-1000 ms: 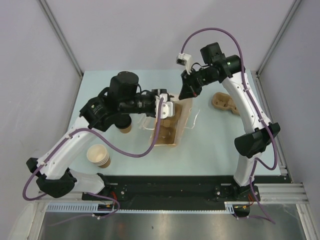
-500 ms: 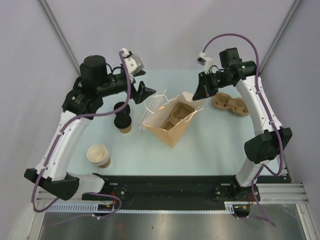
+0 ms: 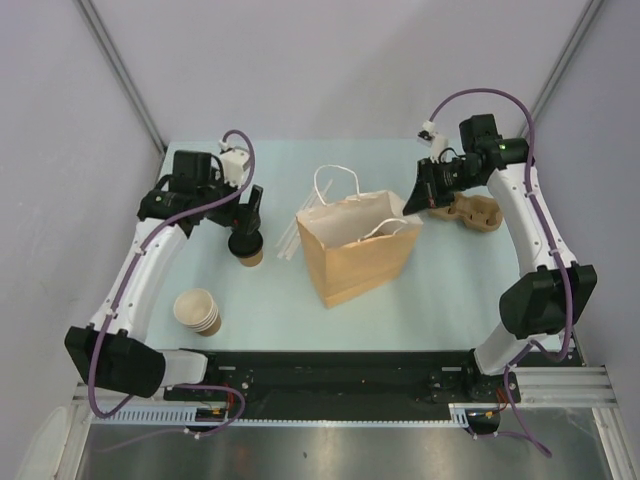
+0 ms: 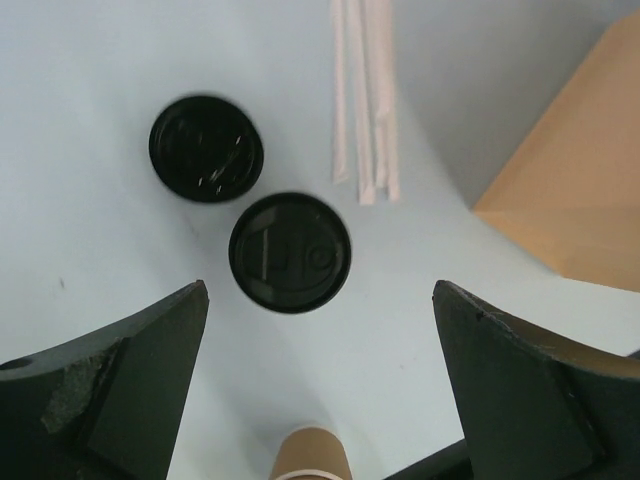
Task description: Pack the takeout coffee
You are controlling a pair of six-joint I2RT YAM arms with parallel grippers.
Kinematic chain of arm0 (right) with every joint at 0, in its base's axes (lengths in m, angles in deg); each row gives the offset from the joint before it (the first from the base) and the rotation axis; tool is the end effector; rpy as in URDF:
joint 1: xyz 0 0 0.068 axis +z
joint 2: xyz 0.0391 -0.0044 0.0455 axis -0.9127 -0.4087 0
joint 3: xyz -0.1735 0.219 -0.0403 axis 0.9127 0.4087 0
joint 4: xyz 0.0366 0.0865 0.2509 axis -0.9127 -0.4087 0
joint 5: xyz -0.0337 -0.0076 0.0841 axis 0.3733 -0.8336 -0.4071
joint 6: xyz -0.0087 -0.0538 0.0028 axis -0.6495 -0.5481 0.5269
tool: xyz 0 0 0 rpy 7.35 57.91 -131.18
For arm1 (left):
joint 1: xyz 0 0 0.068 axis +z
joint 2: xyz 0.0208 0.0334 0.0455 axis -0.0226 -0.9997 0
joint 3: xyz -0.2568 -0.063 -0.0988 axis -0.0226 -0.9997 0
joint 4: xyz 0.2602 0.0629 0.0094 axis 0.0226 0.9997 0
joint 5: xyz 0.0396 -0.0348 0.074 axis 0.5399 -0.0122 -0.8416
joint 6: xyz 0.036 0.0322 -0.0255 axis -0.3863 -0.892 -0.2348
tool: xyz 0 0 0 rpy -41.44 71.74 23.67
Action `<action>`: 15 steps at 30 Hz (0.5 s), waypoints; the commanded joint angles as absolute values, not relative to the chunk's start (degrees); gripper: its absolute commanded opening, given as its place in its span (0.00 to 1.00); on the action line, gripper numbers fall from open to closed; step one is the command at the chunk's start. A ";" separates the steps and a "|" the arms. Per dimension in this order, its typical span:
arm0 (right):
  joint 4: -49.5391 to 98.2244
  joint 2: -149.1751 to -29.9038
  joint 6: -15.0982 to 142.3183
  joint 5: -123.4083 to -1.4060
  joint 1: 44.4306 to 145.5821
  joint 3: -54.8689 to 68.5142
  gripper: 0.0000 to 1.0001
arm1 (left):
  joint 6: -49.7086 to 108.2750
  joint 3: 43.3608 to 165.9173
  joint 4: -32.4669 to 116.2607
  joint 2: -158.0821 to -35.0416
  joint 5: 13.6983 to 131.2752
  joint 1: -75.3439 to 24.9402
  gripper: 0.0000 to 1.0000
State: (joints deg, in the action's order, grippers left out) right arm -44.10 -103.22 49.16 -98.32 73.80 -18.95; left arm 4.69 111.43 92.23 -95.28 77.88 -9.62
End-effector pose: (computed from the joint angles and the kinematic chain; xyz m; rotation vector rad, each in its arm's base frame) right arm 0.3259 0.0707 0.3859 -0.5799 2.4372 0.9976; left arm 0.2641 -0.0598 0.3825 0.5961 2.2376 -0.2587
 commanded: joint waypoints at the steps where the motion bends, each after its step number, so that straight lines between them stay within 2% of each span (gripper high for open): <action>1: -43.18 -99.78 49.33 -99.06 73.97 -18.53 0.08 | 10.58 106.58 89.98 -96.21 67.83 -9.42 1.00; 10: -42.74 -98.11 48.27 -98.45 74.05 -17.13 0.15 | 14.71 104.01 87.51 -100.86 69.32 -7.23 0.99; 15: -42.82 -97.76 47.57 -98.18 73.97 -16.51 0.22 | 15.86 105.59 88.73 -105.43 68.62 -6.53 0.99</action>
